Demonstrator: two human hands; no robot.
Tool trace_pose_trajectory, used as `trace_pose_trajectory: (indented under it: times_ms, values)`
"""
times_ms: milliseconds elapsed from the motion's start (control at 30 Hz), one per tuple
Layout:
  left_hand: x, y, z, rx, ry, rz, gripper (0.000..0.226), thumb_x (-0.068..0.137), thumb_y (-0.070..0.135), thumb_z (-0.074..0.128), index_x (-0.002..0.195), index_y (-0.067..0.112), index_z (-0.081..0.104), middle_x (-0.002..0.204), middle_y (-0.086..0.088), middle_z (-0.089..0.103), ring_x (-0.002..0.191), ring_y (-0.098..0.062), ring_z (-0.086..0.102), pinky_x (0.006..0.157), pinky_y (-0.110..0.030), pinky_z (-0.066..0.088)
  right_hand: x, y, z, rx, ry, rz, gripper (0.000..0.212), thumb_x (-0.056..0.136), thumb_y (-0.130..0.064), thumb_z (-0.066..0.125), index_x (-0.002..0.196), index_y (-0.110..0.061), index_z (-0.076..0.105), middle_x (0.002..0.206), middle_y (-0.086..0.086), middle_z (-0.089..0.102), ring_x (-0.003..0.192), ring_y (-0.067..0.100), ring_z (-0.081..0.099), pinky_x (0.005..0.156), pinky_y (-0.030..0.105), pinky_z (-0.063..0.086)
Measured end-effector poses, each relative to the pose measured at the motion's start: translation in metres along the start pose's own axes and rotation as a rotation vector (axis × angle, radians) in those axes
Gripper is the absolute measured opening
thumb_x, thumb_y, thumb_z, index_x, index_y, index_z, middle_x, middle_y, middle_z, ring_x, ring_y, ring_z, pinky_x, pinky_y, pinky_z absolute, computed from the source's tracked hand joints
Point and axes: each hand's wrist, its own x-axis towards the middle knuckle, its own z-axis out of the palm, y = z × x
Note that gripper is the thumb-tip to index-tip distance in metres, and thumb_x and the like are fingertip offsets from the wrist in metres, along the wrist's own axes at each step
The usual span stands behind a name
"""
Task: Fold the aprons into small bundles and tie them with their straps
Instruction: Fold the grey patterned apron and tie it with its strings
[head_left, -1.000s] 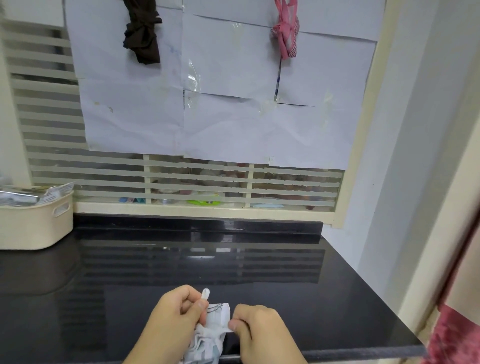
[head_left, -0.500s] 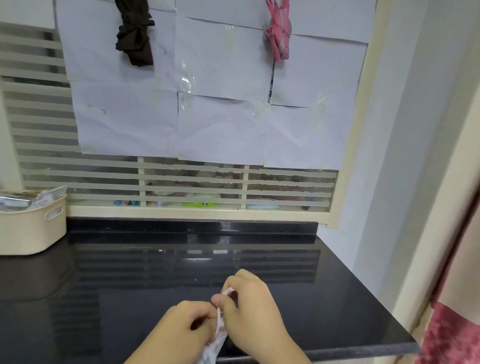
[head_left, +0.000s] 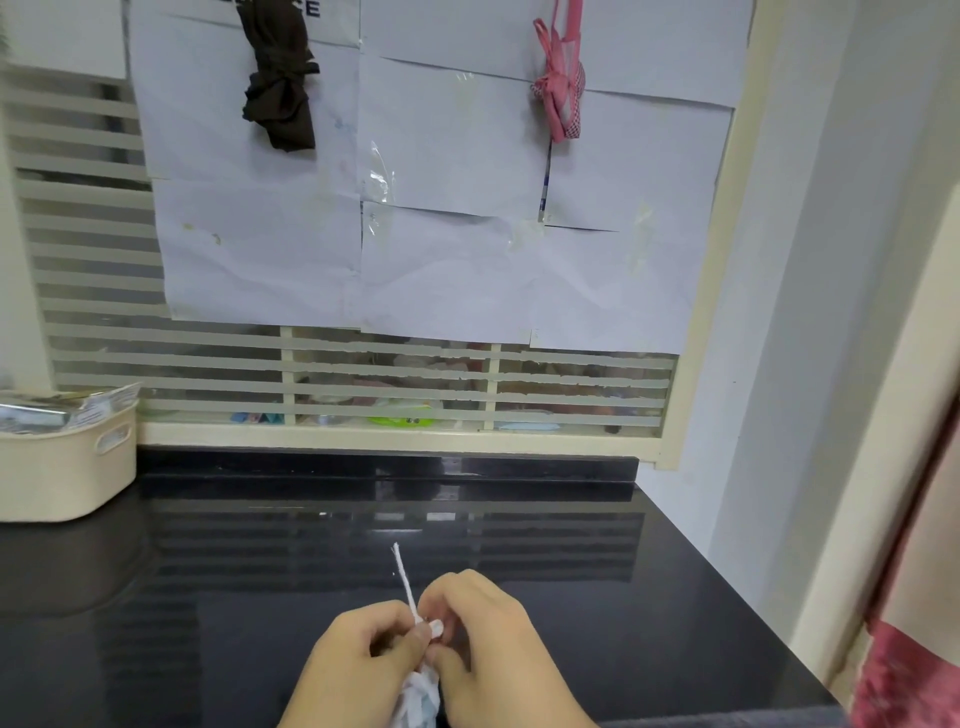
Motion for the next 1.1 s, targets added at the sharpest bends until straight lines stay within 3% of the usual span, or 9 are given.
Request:
trace_pose_trajectory:
  times_ms: [200,400,500,667,933,1100]
  values:
    - [-0.007,0.014,-0.012,0.018,-0.054,-0.035,0.029,0.096,0.014,0.071,0.073,0.027,0.082,0.08,0.002,0.078,0.079,-0.006,0.075,0.074,-0.015,0.052,-0.002,-0.006,0.006,-0.229,0.023,-0.094,0.018,0.084,-0.016,0.047,0.091,-0.03,0.038,0.095,-0.005,0.042,0.084,0.012,0.04,0.068,0.021,0.033]
    - [0.0,0.003,-0.012,0.15,0.021,-0.034,0.029,0.088,0.015,0.079,0.065,0.031,0.08,0.085,0.008,0.075,0.08,-0.002,0.072,0.081,-0.025,0.057,-0.003,-0.006,0.014,-0.052,0.082,0.103,0.027,0.082,-0.014,0.066,0.097,-0.034,0.056,0.092,-0.01,0.056,0.078,0.009,0.052,0.074,0.022,0.05]
    - [0.003,-0.003,-0.01,0.216,0.002,-0.016,0.029,0.089,0.017,0.078,0.063,0.031,0.078,0.084,0.008,0.074,0.077,-0.002,0.07,0.078,-0.022,0.055,-0.003,-0.004,0.016,0.048,0.054,0.166,0.027,0.08,-0.014,0.071,0.095,-0.033,0.06,0.082,-0.006,0.058,0.069,0.007,0.051,0.077,0.027,0.055]
    - [0.011,-0.017,-0.009,0.31,0.062,-0.009,0.029,0.091,0.023,0.074,0.062,0.027,0.07,0.089,0.009,0.07,0.077,-0.006,0.066,0.072,-0.019,0.05,-0.005,0.007,0.015,0.021,0.047,0.216,0.034,0.083,-0.007,0.069,0.097,-0.036,0.06,0.092,-0.003,0.063,0.07,0.007,0.053,0.079,0.025,0.056]
    - [0.005,-0.017,-0.003,0.26,0.076,0.007,0.04,0.095,0.014,0.066,0.057,0.024,0.057,0.082,0.005,0.068,0.065,-0.006,0.059,0.061,-0.019,0.048,-0.007,0.002,0.011,-0.013,-0.01,0.014,0.027,0.087,-0.016,0.065,0.101,-0.037,0.057,0.104,-0.014,0.059,0.086,0.008,0.058,0.078,0.027,0.055]
    - [-0.002,-0.012,-0.005,0.098,0.051,-0.015,0.027,0.095,0.008,0.063,0.07,0.001,0.063,0.084,-0.014,0.067,0.06,-0.004,0.05,0.06,-0.022,0.043,-0.002,-0.001,0.016,-0.138,-0.032,-0.046,0.022,0.086,-0.014,0.061,0.096,-0.032,0.052,0.095,-0.012,0.054,0.087,0.008,0.053,0.07,0.027,0.05]
